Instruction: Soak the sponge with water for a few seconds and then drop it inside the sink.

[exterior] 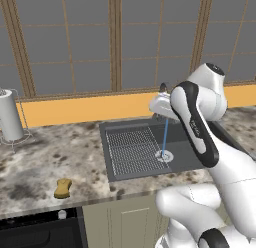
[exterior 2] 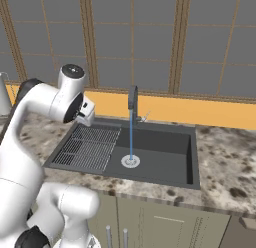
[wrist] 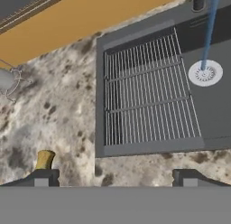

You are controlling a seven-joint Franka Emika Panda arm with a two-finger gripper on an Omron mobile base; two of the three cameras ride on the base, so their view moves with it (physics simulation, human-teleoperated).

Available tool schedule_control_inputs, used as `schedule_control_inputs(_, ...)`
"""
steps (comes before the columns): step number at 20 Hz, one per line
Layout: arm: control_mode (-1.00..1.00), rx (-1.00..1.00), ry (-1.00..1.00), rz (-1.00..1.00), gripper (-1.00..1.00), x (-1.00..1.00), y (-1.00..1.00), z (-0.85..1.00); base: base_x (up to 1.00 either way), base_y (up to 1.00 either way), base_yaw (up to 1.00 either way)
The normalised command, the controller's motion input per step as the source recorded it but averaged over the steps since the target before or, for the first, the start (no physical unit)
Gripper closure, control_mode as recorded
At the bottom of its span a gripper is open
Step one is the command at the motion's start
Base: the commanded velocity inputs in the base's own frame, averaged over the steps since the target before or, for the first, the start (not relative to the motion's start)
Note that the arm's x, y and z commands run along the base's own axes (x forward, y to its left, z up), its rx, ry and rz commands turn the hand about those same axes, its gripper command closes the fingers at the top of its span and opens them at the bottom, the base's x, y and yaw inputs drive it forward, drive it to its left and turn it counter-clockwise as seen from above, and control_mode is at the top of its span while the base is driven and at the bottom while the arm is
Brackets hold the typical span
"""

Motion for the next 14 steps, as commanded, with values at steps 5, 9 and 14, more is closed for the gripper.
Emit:
schedule_control_inputs(5,-1.0,-0.03,0.01,0.17,-1.0,0.0,0.99,0.0,0.0,0.0,0.0)
schedule_control_inputs(9,-1.0,-0.07,0.08,0.13,-1.0,0.0,0.89,-0.07,0.0,0.0,0.0)
schedule_control_inputs(14,-1.0,-0.1,0.15,0.09,-1.0,0.0,0.82,-0.05,0.0,0.0,0.0)
